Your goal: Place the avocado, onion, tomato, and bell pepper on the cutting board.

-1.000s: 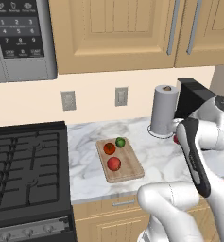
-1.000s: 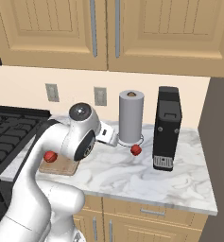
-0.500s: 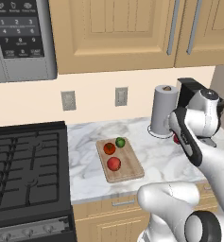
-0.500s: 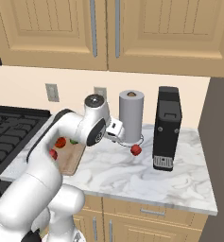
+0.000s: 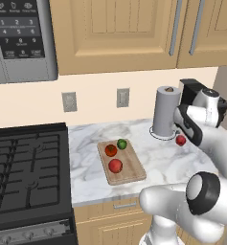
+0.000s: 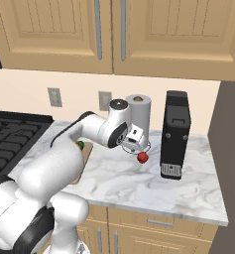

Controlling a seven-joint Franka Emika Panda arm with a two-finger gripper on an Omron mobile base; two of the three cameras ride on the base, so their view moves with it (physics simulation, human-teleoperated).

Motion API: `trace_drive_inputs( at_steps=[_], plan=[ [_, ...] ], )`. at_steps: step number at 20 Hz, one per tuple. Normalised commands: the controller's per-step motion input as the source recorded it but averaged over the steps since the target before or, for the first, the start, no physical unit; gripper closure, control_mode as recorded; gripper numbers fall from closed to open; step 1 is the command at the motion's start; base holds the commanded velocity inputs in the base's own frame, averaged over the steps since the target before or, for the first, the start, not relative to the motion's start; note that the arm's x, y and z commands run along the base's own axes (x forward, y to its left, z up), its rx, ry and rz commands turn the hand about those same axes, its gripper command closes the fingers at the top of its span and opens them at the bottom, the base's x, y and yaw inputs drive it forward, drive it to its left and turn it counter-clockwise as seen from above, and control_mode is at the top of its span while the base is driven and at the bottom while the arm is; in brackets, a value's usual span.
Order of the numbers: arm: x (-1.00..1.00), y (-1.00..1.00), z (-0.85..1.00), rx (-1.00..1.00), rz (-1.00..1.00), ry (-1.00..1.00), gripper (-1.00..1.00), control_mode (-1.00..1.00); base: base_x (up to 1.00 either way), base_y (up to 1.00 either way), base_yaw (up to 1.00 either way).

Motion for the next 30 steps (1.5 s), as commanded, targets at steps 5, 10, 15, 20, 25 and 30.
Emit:
trace_drive_inputs(
  at_steps=[5,10,15,20,25,30],
  plan=[
    [0.21,-0.29,-0.23,0.0,0.0,0.03,-1.0,-1.0,0.0,0.0,0.0],
    [0.21,-0.1,-0.19,0.0,0.0,0.01,-1.0,-1.0,0.0,0.0,0.0],
    [0.16,-0.07,-0.2,0.0,0.0,0.0,-1.0,-1.0,0.0,0.0,0.0],
    [0.16,-0.13,-0.26,0.0,0.0,0.0,-1.0,-1.0,0.0,0.0,0.0],
    [0.12,-0.08,-0.13,0.0,0.0,0.0,-1.0,-1.0,0.0,0.0,0.0],
    [0.1,-0.05,-0.05,0.0,0.0,0.0,-1.0,-1.0,0.0,0.0,0.0]
  ],
)
